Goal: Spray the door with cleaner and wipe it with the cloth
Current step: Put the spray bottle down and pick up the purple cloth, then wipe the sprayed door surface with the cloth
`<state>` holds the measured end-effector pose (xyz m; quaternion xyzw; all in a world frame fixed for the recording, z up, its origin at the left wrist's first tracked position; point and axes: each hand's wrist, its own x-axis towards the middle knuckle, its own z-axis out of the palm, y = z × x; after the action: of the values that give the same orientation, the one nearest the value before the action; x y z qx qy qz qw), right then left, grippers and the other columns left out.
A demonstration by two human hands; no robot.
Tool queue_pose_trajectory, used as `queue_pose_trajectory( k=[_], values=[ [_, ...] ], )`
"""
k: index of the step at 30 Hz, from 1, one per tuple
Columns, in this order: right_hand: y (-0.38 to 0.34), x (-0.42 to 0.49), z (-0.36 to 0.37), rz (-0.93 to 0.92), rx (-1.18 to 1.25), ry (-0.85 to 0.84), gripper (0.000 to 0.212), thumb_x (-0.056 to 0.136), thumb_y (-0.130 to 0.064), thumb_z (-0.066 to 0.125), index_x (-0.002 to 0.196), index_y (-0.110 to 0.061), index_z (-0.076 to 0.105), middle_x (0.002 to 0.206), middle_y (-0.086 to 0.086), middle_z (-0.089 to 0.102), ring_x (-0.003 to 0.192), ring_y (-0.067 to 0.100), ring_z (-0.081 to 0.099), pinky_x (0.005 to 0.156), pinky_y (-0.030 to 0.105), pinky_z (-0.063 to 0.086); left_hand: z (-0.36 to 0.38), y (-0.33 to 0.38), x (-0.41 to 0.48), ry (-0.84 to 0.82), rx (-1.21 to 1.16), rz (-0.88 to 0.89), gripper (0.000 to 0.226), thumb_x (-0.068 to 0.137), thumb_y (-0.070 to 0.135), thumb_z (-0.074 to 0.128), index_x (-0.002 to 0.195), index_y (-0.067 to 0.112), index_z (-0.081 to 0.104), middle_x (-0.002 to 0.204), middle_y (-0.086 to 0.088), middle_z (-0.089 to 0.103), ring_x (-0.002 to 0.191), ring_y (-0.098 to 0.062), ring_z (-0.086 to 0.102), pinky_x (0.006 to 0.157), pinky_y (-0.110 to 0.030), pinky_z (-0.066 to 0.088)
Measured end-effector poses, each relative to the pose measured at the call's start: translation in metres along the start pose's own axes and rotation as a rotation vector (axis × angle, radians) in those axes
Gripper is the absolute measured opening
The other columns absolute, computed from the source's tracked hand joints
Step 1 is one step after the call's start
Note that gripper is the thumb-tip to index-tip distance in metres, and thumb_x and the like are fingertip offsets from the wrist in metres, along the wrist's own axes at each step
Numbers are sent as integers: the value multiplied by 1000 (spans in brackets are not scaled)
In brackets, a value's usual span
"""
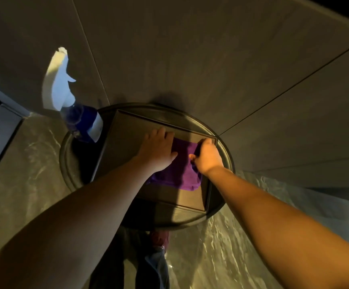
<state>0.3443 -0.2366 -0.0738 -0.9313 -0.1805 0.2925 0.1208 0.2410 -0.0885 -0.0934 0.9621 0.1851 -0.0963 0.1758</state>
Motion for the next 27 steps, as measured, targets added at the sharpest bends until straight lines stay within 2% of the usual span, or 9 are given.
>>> queue_pose_trajectory(
  k=[4,8,10,13,16,19,23,25,27],
  values=[
    [0,7,-5,-44,-29,-59,42,90,-23,73,122,-2,54,116,21,66,105,39,66,81,41,54,-2,4,6,-49,-29,-71,61,90,52,65,134,14,46,138,-14,51,128,-34,44,103,-48,36],
    [8,0,-5,-171,-53,-6,39,90,-22,72,118,-1,56,118,22,60,107,39,60,81,39,48,-9,2,5,-137,-78,-54,49,94,51,61,130,18,58,138,-11,49,132,-34,40,107,-48,35],
    [12,-8,-11,-227,38,8,33,90,-18,72,115,-2,55,113,18,64,101,35,63,81,41,52,-18,0,-3,-139,-265,-63,39,92,46,67,121,20,64,130,-7,52,128,-31,45,104,-43,41],
    [12,-31,-26,-228,336,-52,29,93,-3,67,117,-1,51,111,16,67,93,15,68,86,39,59,-35,-3,-27,-179,-695,-168,20,85,36,79,91,23,65,93,3,66,99,-25,67,77,-36,51],
    [8,-59,-43,-293,466,-6,33,89,-9,70,116,0,54,110,17,69,99,23,70,89,53,58,-63,-3,-63,-168,-931,-250,32,79,40,82,97,18,69,91,-6,73,88,-23,72,80,-43,57],
    [-12,-94,-75,-331,496,-33,39,84,-35,68,114,-14,57,104,11,70,95,30,70,81,59,57,-97,6,-105,-57,-1039,-321,25,84,32,81,101,20,68,93,-2,73,87,-15,70,78,-33,53],
    [-62,-129,-122,-442,452,14,24,88,-24,71,107,-22,57,97,7,70,88,29,68,80,57,56,-148,11,-146,124,-1150,-360,21,85,24,81,99,25,66,89,6,73,81,-1,68,76,-19,51],
    [-115,-191,-160,-517,423,-6,22,83,-34,70,102,-31,60,89,0,69,82,25,67,76,50,56,-213,7,-215,249,-1186,-388,18,85,18,81,92,24,64,76,13,70,70,8,64,69,-11,46],
    [-131,-192,-173,-568,473,-40,15,79,-44,68,93,-42,62,78,-10,67,73,16,63,70,44,54,-236,11,-224,318,-1227,-358,19,81,27,81,90,24,64,74,15,70,70,5,63,69,-14,47]
  ],
)
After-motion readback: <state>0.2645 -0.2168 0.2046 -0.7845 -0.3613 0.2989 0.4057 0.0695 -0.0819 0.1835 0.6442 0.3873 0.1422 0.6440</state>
